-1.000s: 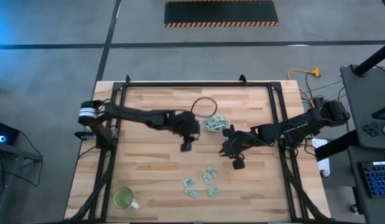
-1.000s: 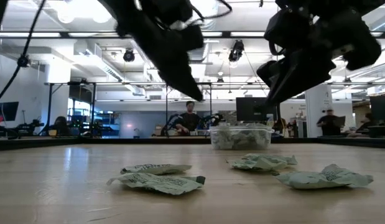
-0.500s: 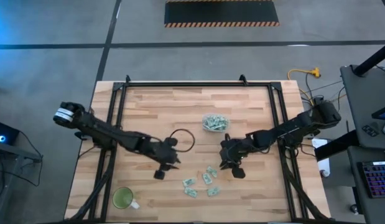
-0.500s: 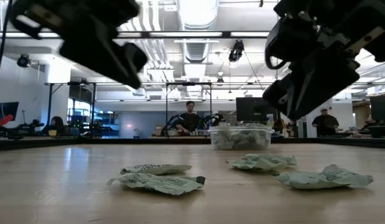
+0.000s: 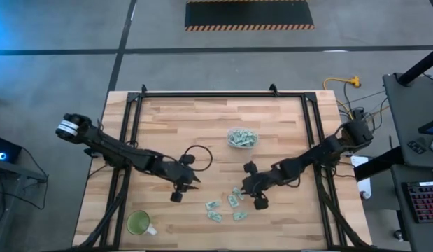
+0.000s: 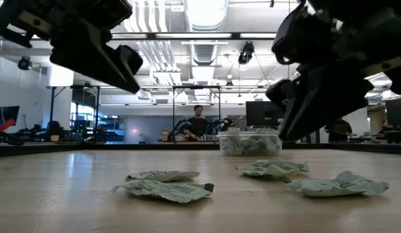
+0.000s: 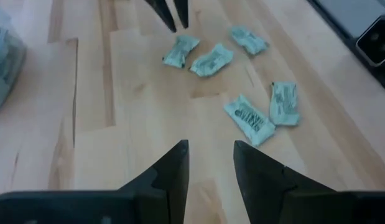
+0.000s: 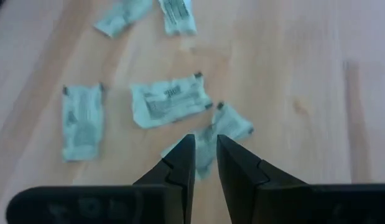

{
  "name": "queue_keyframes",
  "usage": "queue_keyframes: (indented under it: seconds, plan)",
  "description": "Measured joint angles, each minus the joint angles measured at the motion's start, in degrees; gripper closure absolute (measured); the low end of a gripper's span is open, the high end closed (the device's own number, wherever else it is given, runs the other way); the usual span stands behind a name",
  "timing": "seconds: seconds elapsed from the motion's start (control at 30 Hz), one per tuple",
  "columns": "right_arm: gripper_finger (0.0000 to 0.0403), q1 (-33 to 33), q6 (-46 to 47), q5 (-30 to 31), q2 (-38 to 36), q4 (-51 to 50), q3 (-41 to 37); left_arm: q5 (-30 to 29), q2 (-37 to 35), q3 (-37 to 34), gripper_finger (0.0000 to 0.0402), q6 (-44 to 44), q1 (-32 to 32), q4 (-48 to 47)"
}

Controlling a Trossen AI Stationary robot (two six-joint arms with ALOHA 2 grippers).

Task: Pick and place Stevia / Truvia into bins
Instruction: Put the stevia packet into the transparent bin

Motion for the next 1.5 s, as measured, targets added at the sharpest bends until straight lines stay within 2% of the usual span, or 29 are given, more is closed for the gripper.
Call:
queue_keyframes:
  seconds: [0.23,0.67,0.93,1.07,1.17,1.5]
  plan:
    - [0.0338,0.2,3.8,-0.2,2.9,0.8,0.1,0.0,0.6,-0.2,0.0292,0.2,0.0,2.1]
    - [0.0216,0.2,5.3,-0.4,3.5,0.8,0.9,0.0,0.7,-0.6,0.0292,0.4,0.1,2.3]
    - [0.0189,0.2,5.2,-0.4,5.2,0.3,1.0,0.0,0.7,-0.8,0.0292,0.4,0.1,2.3]
    - [0.0195,0.2,5.0,0.5,5.0,-0.3,1.1,0.0,0.7,-1.0,0.0292,0.4,0.1,2.2]
    - [0.0216,0.2,4.1,1.1,5.0,-0.9,1.0,0.0,0.7,-1.3,0.0292,0.4,0.1,2.3]
    - [0.0331,0.1,2.3,1.6,4.9,-2.0,1.1,0.0,0.7,-1.4,0.0292,0.4,0.1,2.3]
